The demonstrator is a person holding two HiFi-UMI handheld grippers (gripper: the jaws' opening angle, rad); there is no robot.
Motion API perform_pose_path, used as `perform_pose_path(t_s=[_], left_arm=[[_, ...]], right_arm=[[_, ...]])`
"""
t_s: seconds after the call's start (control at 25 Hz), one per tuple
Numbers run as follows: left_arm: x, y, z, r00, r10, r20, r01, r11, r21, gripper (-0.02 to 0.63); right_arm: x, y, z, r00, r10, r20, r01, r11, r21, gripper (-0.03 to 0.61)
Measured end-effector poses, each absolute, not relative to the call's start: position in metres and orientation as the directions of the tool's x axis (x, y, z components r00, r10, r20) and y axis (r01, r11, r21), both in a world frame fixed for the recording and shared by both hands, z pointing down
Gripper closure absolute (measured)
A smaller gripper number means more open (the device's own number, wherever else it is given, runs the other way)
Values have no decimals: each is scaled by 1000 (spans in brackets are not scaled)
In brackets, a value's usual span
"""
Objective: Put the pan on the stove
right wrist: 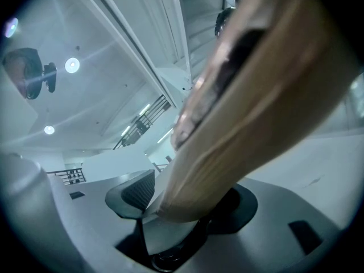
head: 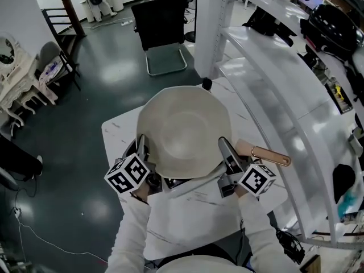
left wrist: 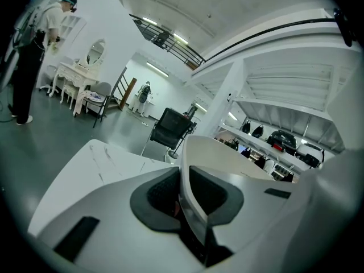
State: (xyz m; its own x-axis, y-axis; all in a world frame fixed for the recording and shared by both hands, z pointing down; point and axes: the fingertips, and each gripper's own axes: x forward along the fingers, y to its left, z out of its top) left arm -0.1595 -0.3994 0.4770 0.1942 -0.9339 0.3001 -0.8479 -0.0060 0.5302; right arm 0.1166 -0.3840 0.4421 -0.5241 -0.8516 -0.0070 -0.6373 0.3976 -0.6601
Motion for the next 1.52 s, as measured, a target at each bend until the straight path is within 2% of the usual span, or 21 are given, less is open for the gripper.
perform_pose_path(t_s=[0.6,1.12,1.32,1.52], left_arm=[[-163,-407,472,190,-942,278,-837,-7,547,541],[-162,-408,469,184,-945,270,-865,-25,502,540],[-166,-404,470,186,-944,272,-861,-23,508,500],[-166,-397,465,201,-946,255,-857,-44,514,489]], right_arm=[[115,-395,445,-533,-846,-23,-622,410,-667,284],[116,-392,446,-541,-841,-9,-627,411,-661,278],[119,-384,449,-531,-847,19,-650,393,-650,270],[125,-374,451,-515,-856,39,-666,371,-647,270]])
